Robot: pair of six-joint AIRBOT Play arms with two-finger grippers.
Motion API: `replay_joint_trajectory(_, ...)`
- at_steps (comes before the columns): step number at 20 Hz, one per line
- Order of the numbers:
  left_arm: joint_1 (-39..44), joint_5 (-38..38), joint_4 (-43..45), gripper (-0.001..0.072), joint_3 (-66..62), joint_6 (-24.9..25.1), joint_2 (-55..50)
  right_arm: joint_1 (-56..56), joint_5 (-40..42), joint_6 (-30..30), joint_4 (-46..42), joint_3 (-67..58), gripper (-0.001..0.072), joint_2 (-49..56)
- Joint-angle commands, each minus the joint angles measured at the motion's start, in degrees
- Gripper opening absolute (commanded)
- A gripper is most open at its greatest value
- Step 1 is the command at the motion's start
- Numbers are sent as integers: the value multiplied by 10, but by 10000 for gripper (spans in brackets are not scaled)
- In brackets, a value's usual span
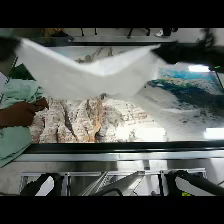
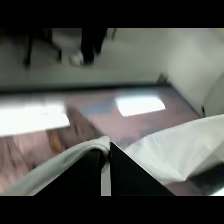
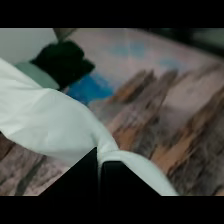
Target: Fold the shirts.
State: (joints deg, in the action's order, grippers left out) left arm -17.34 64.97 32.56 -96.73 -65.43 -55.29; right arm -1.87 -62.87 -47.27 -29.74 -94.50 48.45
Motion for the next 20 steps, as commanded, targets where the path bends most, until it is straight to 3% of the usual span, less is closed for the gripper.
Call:
replay_joint_trajectory(1, 0, -78, 29, 18, -135, 24, 105, -5, 61, 27, -17, -40, 17, -122)
replay_joint_trajectory(5, 0, -76, 99, 18, -132, 12, 143, -5, 80, 27, -67, -40, 18, -155)
replay_joint_trajectory(10, 8, -13, 45, 18, 21, 16, 69, -5, 79, 27, -78, -38, 18, -50)
replay_joint_trajectory(16, 123, -120, 55, 18, 143, 98, -166, -5, 59, 8, -102, -21, 18, 223)
replay_joint_trajectory(18, 152, -179, 55, 18, 126, 106, -273, -5, 71, -1, -102, -21, 18, 320)
replay_joint_trajectory(20, 168, -182, 54, 18, 67, 106, -386, -4, 97, -2, -101, -21, 18, 393)
